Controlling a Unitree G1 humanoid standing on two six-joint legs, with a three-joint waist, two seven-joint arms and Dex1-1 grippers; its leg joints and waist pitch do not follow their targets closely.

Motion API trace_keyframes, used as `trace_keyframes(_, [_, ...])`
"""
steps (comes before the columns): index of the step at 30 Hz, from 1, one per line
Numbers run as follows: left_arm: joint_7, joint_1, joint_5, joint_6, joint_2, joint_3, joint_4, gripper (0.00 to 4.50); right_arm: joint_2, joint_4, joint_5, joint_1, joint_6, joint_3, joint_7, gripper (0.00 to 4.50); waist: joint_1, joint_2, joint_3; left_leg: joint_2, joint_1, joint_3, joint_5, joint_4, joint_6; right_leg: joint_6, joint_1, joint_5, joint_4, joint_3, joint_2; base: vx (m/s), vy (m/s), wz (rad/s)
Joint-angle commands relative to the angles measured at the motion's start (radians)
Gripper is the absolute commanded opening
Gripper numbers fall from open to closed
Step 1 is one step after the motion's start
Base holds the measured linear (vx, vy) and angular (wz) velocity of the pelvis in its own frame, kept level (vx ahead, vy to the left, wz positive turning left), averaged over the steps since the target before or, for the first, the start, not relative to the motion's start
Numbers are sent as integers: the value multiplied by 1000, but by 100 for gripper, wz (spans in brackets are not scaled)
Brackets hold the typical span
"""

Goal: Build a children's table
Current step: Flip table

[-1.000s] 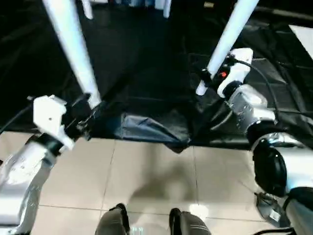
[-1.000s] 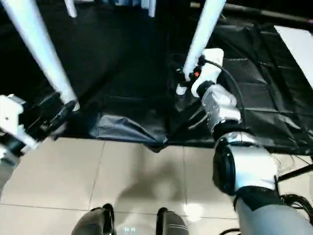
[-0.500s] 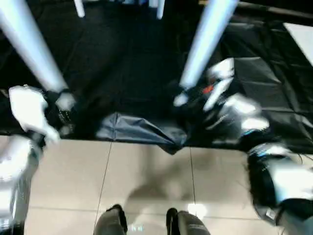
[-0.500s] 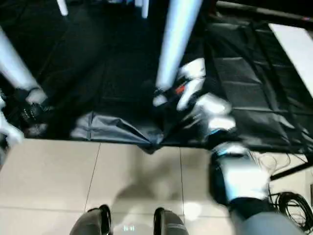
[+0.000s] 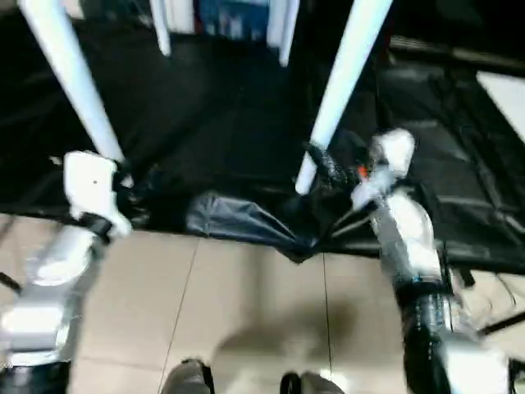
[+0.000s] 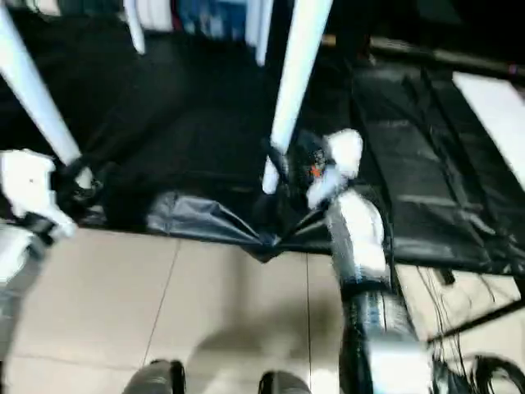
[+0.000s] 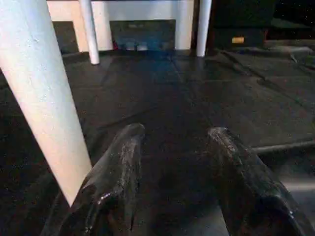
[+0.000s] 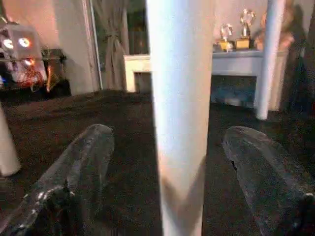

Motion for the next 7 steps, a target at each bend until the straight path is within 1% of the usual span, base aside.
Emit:
trace_keyframes(1, [54,12,30,-13,-28,-10,6,231,-2,-159,13,86,74,19,-49,388,-4,23,-101,44,56,-35,-374,-78,-48,-124,29,-321,-85,30,-46,0,0,0])
trace_keyframes(2, [71,17,41,-14,-38,-12,6,231,-1,-211,12,124,93,26,-66,388,-6,18,-102,44,54,-39,-398,-80,-55,-107,29,-358,-88,29,-45,0,0,0])
trace_keyframes(3, [71,17,41,-14,-38,-12,6,231,-1,-211,12,124,93,26,-66,388,-7,19,-103,42,56,-40,-429,-78,-63,-88,22,-410,-95,29,-47,0,0,0])
trace_keyframes(4, [69,28,55,-23,-42,-27,8,231,2,-276,6,174,116,24,-97,388,-11,16,-101,41,55,-41,-441,-79,-64,-78,21,-439,-100,29,-46,0,0,0])
trace_keyframes(5, [73,53,85,-54,-54,-55,20,231,16,-378,-32,257,130,5,-183,388,-11,15,-99,40,53,-44,-456,-79,-69,-51,18,-489,-108,29,-47,0,0,0])
trace_keyframes(6, [82,63,103,-81,-62,-65,30,231,27,-413,-60,286,134,-12,-235,388,-15,16,-97,39,53,-46,-472,-81,-75,-30,12,-524,-117,29,-46,0,0,0])
trace_keyframes(7, [98,71,124,-107,-71,-71,42,231,41,-453,-86,316,145,-30,-289,388,-17,17,-99,38,55,-47,-489,-80,-79,-21,9,-549,-119,27,-46,0,0,0])
